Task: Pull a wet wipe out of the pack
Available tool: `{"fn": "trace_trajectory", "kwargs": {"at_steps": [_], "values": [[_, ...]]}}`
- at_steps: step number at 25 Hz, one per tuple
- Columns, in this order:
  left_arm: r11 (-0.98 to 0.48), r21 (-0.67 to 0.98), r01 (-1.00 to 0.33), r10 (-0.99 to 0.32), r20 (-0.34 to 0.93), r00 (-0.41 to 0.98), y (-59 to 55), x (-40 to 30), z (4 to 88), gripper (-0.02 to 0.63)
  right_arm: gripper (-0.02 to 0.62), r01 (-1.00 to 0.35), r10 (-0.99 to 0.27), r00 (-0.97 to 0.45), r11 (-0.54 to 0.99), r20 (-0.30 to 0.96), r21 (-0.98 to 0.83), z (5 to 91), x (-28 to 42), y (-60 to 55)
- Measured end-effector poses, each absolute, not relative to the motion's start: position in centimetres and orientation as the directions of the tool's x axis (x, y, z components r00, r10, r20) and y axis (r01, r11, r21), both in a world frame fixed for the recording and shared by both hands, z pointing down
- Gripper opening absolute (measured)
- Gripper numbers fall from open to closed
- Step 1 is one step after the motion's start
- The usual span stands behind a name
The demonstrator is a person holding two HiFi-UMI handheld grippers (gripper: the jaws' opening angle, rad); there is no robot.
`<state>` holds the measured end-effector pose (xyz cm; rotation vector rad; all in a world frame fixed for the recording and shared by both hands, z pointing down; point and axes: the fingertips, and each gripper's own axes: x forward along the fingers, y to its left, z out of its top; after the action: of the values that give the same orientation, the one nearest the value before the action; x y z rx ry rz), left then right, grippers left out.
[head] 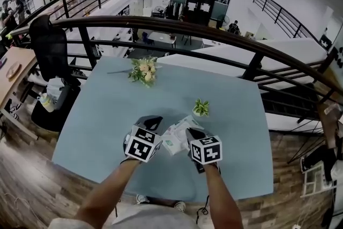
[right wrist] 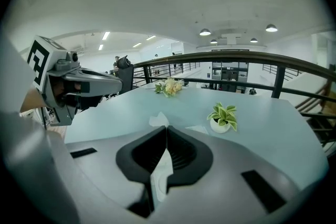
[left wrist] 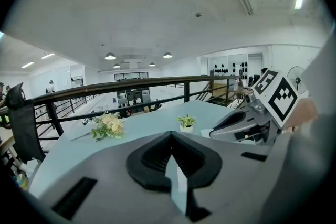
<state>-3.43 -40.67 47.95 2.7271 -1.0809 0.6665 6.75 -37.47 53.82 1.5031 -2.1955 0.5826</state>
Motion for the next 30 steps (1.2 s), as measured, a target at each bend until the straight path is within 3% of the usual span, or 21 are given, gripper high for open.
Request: {"fn": "trace_trajectory", "kwargs": {"at_steps": [30], "values": [[-0.712, -0.054, -0.7, -0.647, 0.437, 0.625, -38.0, -2.3, 46.7, -0.005, 0.009, -0.951, -0.872, -0.309, 0.277, 0.379, -0.137, 46.5, 10.6, -36.0]]}}
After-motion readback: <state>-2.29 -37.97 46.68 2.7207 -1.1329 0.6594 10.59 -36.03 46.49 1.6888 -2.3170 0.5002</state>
